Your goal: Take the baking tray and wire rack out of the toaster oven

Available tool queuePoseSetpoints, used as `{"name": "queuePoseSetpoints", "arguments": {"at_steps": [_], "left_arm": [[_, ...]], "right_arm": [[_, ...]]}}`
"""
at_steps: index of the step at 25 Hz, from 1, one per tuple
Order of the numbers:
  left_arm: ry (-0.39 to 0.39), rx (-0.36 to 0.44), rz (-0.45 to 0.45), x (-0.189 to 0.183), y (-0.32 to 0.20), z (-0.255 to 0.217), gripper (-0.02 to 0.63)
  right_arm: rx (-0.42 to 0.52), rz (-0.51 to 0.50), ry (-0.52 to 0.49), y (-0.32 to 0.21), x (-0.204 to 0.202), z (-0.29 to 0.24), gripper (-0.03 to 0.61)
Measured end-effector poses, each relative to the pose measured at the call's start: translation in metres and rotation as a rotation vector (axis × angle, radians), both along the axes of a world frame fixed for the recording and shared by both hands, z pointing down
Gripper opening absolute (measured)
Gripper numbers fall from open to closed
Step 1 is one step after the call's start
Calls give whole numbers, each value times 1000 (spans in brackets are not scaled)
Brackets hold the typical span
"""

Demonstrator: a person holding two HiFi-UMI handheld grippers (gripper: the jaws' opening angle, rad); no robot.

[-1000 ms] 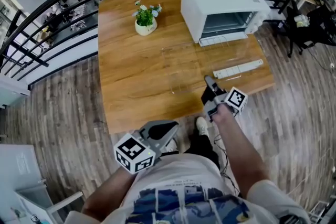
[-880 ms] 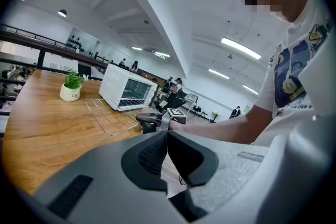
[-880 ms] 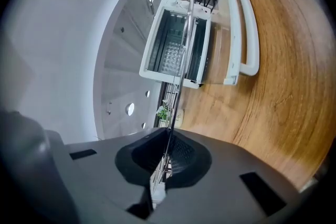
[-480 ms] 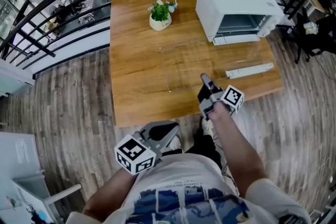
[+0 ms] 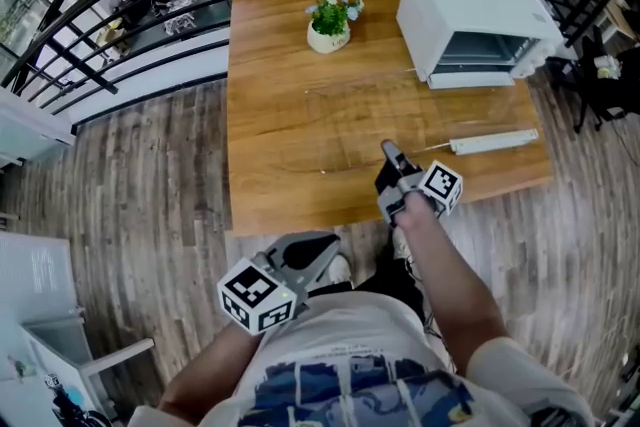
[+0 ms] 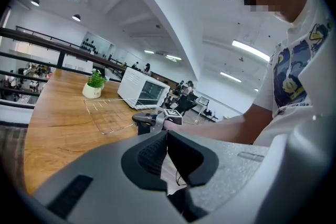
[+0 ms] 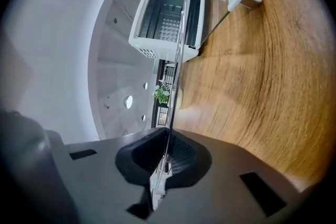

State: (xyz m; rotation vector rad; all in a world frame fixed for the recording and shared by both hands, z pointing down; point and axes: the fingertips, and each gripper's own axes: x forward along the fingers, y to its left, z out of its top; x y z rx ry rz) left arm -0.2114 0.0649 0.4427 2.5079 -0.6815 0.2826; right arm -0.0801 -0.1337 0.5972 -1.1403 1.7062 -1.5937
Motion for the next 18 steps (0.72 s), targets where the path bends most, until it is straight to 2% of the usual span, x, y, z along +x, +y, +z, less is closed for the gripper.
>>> {"name": "queuePoseSetpoints", "arguments": {"at_steps": [18], "left_arm": [[-18, -40, -31, -19, -6, 17, 5]], "right_arm": [[-143, 6, 6, -9, -21, 52, -5]]}}
